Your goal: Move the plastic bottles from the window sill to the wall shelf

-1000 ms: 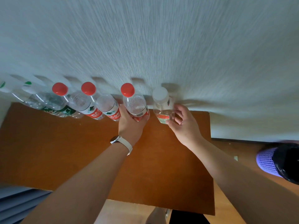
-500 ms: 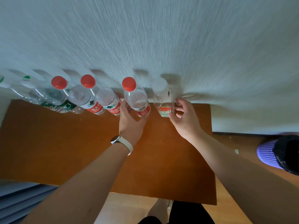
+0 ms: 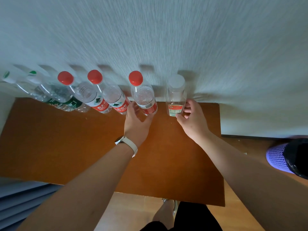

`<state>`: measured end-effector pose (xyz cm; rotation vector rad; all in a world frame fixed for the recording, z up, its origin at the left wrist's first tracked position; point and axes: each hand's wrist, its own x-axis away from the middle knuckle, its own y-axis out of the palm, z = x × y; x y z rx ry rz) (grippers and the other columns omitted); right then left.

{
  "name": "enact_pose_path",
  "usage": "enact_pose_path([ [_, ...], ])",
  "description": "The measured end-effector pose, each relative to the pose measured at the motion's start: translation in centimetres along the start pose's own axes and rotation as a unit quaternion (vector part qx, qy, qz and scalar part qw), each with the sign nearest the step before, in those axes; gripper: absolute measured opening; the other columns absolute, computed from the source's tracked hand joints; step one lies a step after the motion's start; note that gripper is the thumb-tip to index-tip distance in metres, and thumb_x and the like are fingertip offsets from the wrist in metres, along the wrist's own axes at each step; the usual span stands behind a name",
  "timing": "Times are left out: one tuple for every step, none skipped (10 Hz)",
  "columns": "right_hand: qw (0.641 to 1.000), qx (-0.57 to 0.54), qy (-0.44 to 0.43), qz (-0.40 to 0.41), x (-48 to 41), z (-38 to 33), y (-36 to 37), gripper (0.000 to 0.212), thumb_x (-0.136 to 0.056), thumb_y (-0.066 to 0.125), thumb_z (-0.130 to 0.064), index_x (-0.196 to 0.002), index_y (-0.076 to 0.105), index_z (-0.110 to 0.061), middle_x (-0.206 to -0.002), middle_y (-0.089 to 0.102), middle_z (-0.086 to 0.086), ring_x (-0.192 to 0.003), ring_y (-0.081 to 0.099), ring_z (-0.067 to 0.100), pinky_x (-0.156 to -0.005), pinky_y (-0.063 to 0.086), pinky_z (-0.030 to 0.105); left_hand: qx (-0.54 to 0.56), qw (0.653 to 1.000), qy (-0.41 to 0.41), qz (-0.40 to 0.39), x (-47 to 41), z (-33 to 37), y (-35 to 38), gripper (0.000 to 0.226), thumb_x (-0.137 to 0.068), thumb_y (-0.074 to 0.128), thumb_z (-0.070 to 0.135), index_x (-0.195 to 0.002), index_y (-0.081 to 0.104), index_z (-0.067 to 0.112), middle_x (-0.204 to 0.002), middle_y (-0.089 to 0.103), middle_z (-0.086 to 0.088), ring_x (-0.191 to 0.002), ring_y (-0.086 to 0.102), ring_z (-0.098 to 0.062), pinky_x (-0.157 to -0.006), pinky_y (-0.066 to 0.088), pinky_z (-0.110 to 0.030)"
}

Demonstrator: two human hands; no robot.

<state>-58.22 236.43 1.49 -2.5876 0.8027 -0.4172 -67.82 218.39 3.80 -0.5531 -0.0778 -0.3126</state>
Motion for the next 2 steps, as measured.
enact_pose_path([
  [1.0,0.014,-0.008,0.006,0.18,-0.08,-0.11,0.05,-0.083,0.074,-0.021,-0.128,0.05,-0.018,-0.122,0.055,-0.002,-0.103,0.057,0.003,-0.082,0.049,0.016,-0.015,1.0,0.013,0.006,-0.24,0.49,-0.06,0.064,-0.083,0.077,0.041,-0.136,0.044,0.026,-0.126,0.061,0.007,-0.114,0.06,-0.01,-0.097,0.054,-0.039],
  [1.0,0.015,-0.005,0.02,0.32,-0.18,-0.2,0.052,-0.082,0.075,-0.021,-0.128,0.05,-0.019,-0.123,0.055,-0.002,-0.104,0.056,0.004,-0.088,0.053,0.026,-0.014,1.0,0.008,0.013,-0.47,0.54,0.07,0.063,-0.084,0.076,0.041,-0.136,0.044,0.026,-0.125,0.062,0.007,-0.113,0.061,-0.01,-0.096,0.055,-0.039],
])
